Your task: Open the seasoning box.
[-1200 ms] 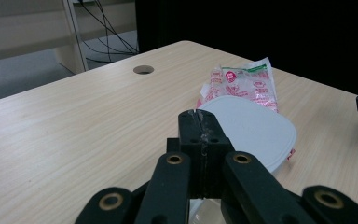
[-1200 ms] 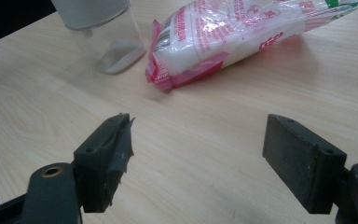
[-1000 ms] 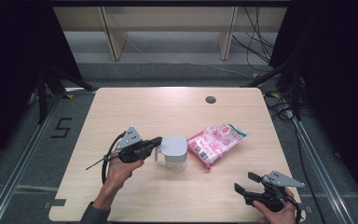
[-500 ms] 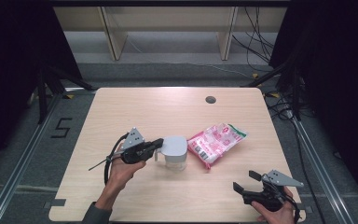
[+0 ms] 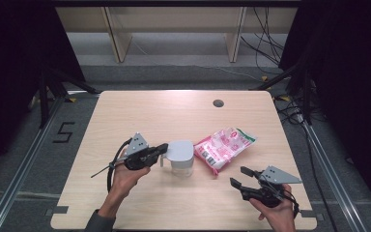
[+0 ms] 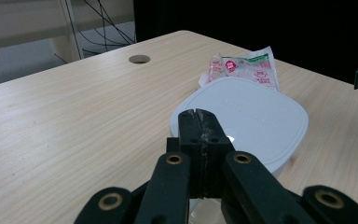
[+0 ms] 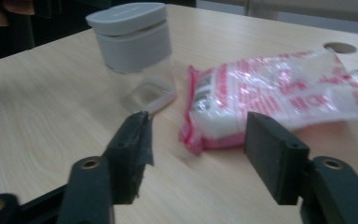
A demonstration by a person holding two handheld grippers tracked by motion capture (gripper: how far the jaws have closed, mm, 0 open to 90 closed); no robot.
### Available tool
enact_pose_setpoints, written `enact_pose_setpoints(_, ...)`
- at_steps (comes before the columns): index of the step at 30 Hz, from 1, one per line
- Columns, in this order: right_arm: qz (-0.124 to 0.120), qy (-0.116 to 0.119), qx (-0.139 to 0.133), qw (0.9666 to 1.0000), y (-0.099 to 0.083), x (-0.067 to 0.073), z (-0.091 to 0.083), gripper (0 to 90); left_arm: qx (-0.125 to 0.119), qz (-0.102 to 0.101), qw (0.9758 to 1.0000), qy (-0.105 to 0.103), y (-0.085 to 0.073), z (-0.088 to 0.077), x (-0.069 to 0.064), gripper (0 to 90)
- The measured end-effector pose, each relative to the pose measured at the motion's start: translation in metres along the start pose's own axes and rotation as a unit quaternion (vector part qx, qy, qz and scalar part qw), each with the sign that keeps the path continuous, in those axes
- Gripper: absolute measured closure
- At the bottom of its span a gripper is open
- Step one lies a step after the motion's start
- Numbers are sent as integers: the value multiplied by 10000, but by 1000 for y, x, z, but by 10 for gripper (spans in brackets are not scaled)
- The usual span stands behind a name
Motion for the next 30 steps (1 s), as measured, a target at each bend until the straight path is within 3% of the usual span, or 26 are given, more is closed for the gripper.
enact_pose_setpoints(2,-200,233,31,9995,11,9,14,558,3,42,10000,-15,0,-1,1,893)
enact_pose_setpoints(4,-316,219,-75,9992,16,10,19,597,2,-29,10000,19,-1,-1,2,893)
enact_pose_setpoints(5,-269,280,106,9992,18,15,23,622,7,-24,10000,30,-1,-1,4,893)
enact_pose_setpoints(6,-445,285,-3,9986,24,15,30,663,18,-20,10000,43,-2,-1,5,892)
enact_pose_setpoints(7,-452,365,50,9983,26,18,33,689,15,40,10000,40,-2,-1,7,892)
enact_pose_setpoints(8,-614,322,101,9975,32,21,42,748,27,-23,10000,55,-4,-1,7,892)
enact_pose_setpoints(13,-792,469,141,9957,42,26,63,859,22,31,10000,66,-3,-1,6,892)
enact_pose_setpoints(14,-671,557,197,9960,46,30,72,893,37,34,10000,68,-3,-2,6,892)
enact_pose_setpoints(15,-784,592,188,9950,48,29,76,899,40,32,10000,66,-3,-2,7,892)
enact_pose_setpoints(17,-754,594,128,9953,51,31,82,900,38,31,10000,68,-3,-2,6,892)
enact_pose_setpoints(18,-873,612,220,9941,55,31,90,900,41,34,10000,67,-3,-2,6,892)
enact_pose_setpoints(22,-721,649,186,9951,60,34,99,900,9,-56,10000,41,-2,-1,5,891)
enact_pose_setpoints(24,-716,715,263,9945,64,38,104,900,22,35,10000,38,-2,-1,5,891)
enact_pose_setpoints(27,-873,702,223,9935,69,40,109,900,48,-25,10000,44,-3,-1,5,891)
enact_pose_setpoints(29,-819,721,147,9939,71,42,111,900,38,-49,10000,58,-4,-2,7,891)
enact_pose_setpoints(30,-973,760,134,9923,73,42,113,900,36,-21,10000,47,-4,-2,7,891)
Point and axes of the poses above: each handheld gripper's, and its own axes: z roughly forward along the jaws, y roughly out of its top, x roughly to its left, the point moved 8 cm from there along z, roughly forward along the jaws, and after that the axes turned 3 degrees about y, right-handed, at the moved point
